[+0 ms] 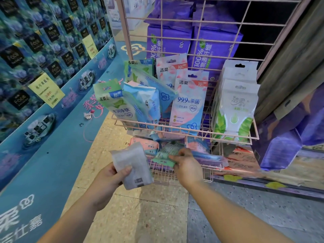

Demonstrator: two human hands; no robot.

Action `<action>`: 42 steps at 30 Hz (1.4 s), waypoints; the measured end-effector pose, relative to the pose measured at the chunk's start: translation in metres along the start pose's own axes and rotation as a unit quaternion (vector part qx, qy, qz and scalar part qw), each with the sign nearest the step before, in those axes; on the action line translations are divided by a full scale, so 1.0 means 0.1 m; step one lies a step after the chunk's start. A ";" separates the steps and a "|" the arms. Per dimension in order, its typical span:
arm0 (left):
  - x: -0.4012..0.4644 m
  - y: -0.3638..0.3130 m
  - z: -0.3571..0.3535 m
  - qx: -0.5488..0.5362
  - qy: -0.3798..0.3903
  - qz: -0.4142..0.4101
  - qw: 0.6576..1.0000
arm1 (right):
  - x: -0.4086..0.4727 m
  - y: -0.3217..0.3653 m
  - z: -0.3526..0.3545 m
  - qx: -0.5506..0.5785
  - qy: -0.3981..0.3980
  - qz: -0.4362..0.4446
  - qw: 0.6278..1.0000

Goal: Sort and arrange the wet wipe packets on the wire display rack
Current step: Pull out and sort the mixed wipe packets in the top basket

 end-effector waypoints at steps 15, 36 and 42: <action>-0.16 -0.22 -0.39 0.016 0.118 0.037 0.992 | -0.41 0.55 0.70 0.308 -0.109 -0.008 0.945; -0.51 -1.21 -0.23 -0.163 0.004 -0.142 0.976 | 0.38 0.80 1.75 -0.043 -0.062 0.018 0.997; -0.51 -1.13 -0.70 -0.089 0.005 -0.108 0.990 | -0.12 0.83 1.59 0.239 -0.210 0.056 0.946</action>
Point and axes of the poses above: each hand's wrist, its own x-axis towards the middle knuckle, its own z-axis out of the back of the hand, y = z × x, the point moved 1 cm from there along x, towards the middle knuckle, and after that the axes turned 9 degrees about z, right-handed, at the moved point
